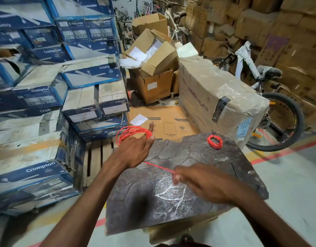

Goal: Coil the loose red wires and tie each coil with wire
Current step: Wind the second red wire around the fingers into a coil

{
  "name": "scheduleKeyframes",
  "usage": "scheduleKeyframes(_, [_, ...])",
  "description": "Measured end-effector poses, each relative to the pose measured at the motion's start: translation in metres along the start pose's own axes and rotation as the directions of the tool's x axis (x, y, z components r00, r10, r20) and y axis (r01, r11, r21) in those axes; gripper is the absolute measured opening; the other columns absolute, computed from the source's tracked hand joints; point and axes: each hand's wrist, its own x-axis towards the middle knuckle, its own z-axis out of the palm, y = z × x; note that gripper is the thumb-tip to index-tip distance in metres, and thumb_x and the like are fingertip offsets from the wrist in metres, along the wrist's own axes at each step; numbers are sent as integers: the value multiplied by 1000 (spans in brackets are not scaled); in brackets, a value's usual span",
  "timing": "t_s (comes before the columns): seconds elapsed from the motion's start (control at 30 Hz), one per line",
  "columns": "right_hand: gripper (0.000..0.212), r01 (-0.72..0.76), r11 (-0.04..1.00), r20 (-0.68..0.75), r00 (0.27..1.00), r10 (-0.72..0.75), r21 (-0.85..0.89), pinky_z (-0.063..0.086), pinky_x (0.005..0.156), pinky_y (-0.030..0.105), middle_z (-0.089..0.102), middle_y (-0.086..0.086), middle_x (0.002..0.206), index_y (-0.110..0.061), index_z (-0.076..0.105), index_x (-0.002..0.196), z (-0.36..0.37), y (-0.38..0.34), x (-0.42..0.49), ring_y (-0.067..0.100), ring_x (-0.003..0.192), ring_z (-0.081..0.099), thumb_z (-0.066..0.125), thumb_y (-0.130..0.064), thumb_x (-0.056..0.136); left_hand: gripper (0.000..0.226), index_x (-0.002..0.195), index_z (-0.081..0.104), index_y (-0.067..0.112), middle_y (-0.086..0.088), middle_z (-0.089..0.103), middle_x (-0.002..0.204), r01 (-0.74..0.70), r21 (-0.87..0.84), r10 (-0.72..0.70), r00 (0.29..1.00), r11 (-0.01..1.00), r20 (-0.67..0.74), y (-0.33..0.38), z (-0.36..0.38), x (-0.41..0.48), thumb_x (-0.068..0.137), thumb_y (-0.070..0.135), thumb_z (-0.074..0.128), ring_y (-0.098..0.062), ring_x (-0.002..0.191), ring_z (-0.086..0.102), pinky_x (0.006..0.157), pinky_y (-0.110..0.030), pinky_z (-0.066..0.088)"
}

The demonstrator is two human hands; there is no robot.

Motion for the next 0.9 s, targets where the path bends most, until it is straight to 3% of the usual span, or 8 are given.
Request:
scheduleKeyframes(0.17, [32, 74, 993, -454, 885, -109, -95, 49, 75, 40, 65, -15, 92, -35, 66, 103, -39, 39, 15, 11, 83, 60, 37, -47, 108, 74, 160, 17, 22, -8, 77, 73, 188, -479, 63, 886, 857, 460, 16, -8, -24, 100, 64, 10, -24, 41, 57, 85, -30, 48])
scheduleKeyframes(0.27, [26, 116, 990, -566, 813, -138, -75, 49, 78, 41, 67, -12, 99, -29, 73, 109, -40, 60, 37, 13, 91, 61, 49, -38, 106, 65, 153, 41, 22, -12, 48, 44, 284, -786, 302, 809, 549, 503, 26, -8, -35, 104, 55, 14, -15, 31, 38, 73, -31, 56])
scheduleKeyframes(0.37, [17, 169, 979, -636, 770, -58, 115, 55, 81, 42, 74, -11, 103, -26, 78, 111, -33, 64, 54, 9, 96, 68, 63, -27, 102, 67, 140, 60, 15, -2, 24, 42, 359, -885, 437, 772, 297, 461, 29, -8, -38, 106, 55, 19, -11, 31, 24, 48, -30, 33])
scheduleKeyframes(0.47, [15, 180, 925, -654, 751, 90, 335, 58, 84, 42, 77, -14, 101, -23, 77, 109, -16, 56, 61, 7, 94, 72, 68, -18, 98, 66, 104, 70, -1, 1, 19, 45, 286, -955, 508, 813, 78, 285, 31, -9, -36, 104, 53, 31, -14, 35, 16, 46, -31, 21])
scheduleKeyframes(0.57, [8, 185, 850, -628, 752, 201, 493, 59, 76, 49, 77, -2, 90, -19, 66, 103, 0, 46, 66, 17, 81, 73, 70, -17, 97, 53, 66, 53, 13, 4, 21, 42, 242, -950, 465, 876, -198, 126, 36, -11, -34, 99, 54, 48, -13, 35, 14, 44, -32, 14])
scheduleKeyframes(0.7, [10, 188, 813, -625, 738, 253, 550, 60, 69, 51, 75, -3, 87, -22, 64, 102, 15, 36, 72, 17, 78, 71, 71, -18, 96, 55, 59, 35, 22, 4, 15, 40, 213, -858, 321, 945, -467, 60, 45, -19, -28, 105, 52, 30, -13, 34, 4, 41, -30, 4])
scheduleKeyframes(0.8, [14, 166, 798, -606, 742, 286, 580, 62, 73, 42, 76, -9, 84, -22, 72, 107, 27, 30, 74, 9, 78, 72, 72, -15, 95, 53, 66, 35, 20, 3, 20, 43, 124, -821, 216, 976, -557, 1, 50, -27, -21, 107, 52, 26, -12, 30, 17, 36, -25, 16])
scheduleKeyframes(0.9, [13, 126, 783, -585, 738, 336, 609, 62, 75, 33, 77, -13, 83, -22, 80, 103, 36, 24, 73, 4, 78, 73, 75, -17, 92, 47, 72, 42, 20, 2, 46, 58, 23, -823, 101, 994, -567, -41, 56, -33, -11, 109, 47, 28, -14, 51, 58, 43, -23, 46])
